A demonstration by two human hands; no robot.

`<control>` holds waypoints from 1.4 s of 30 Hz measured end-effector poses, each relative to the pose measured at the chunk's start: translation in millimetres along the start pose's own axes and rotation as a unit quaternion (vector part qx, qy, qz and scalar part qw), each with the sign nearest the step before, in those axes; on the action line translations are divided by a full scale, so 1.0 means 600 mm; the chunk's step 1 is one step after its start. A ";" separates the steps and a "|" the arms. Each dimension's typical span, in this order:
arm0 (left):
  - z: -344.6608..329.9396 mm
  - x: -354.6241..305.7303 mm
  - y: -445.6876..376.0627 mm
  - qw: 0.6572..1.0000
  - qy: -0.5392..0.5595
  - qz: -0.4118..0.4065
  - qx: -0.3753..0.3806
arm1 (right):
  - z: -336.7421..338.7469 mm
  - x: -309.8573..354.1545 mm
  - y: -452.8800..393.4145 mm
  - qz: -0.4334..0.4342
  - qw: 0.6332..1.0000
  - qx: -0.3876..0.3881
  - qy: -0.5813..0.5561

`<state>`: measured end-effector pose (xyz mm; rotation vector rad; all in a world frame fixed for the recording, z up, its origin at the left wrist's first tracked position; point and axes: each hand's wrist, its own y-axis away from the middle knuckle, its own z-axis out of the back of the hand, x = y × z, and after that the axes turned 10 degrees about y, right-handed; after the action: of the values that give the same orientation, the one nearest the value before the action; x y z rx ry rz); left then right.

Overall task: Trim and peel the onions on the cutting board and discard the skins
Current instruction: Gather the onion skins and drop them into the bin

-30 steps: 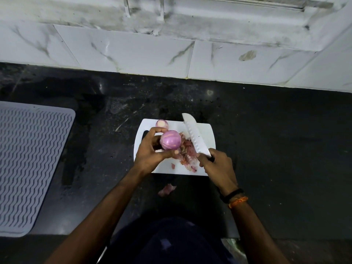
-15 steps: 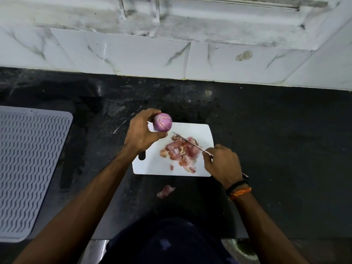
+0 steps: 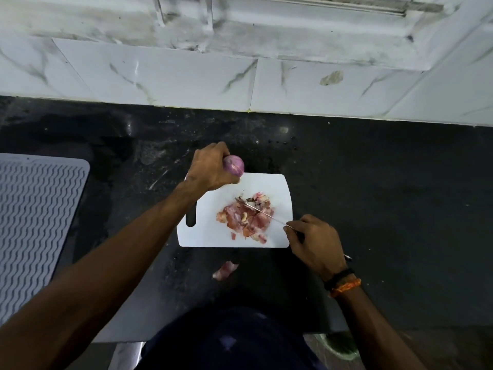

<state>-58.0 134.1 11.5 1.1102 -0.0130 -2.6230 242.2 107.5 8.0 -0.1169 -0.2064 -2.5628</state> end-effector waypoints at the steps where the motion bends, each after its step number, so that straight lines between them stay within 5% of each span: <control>1: -0.005 -0.002 -0.002 1.000 -0.020 0.002 -0.001 | 0.001 0.000 0.002 -0.004 1.000 0.001 -0.005; 13: -0.055 0.001 -0.008 0.975 -0.219 0.015 -0.018 | -0.007 0.020 0.020 -0.033 0.999 -0.004 -0.038; 19: -0.041 0.013 0.003 0.994 -0.103 0.007 -0.043 | 0.007 0.016 0.024 -0.055 0.997 -0.020 -0.043; 25: -0.023 0.011 0.065 0.978 0.143 -0.065 -0.136 | 0.020 0.018 0.024 -0.075 0.994 -0.021 -0.079; 32: -0.073 0.000 0.161 0.971 0.220 -0.037 -0.086 | 0.023 0.028 0.030 -0.105 0.984 -0.009 -0.144; 42: -0.089 -0.010 0.148 0.961 0.245 0.031 -0.126 | 0.022 0.038 0.044 -0.094 0.980 -0.005 -0.175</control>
<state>6.9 56.2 -10.7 1.5922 0.3708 -2.1513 237.8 75.8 27.0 -0.5798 -0.3506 -2.7139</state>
